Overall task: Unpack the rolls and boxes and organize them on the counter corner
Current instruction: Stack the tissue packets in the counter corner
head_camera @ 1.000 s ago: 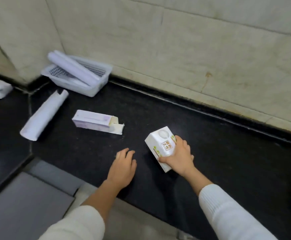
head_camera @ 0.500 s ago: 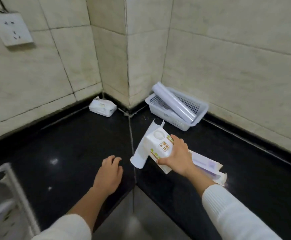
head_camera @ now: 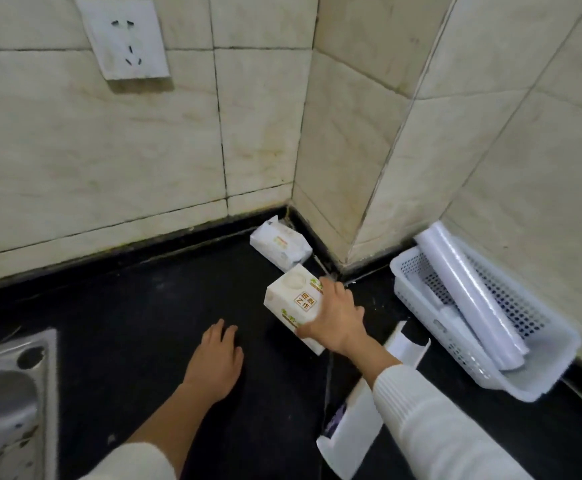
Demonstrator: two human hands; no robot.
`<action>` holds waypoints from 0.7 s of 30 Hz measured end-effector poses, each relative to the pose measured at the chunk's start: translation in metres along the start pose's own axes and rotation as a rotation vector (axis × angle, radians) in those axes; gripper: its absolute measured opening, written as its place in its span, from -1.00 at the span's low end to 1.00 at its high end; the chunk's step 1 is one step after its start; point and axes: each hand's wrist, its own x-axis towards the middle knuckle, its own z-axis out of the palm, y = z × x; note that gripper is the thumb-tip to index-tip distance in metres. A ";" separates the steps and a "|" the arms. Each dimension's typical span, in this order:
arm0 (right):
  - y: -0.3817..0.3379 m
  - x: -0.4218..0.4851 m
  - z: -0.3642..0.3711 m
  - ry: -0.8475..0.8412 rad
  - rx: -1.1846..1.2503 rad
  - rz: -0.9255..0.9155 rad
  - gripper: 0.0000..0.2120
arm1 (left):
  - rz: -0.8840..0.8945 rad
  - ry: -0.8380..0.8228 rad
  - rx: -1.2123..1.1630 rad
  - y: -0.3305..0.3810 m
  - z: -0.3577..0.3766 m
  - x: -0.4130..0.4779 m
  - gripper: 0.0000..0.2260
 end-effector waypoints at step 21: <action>-0.008 0.090 0.027 -0.013 0.186 -0.060 -0.43 | -0.170 -0.030 0.133 -0.013 0.001 0.057 -0.41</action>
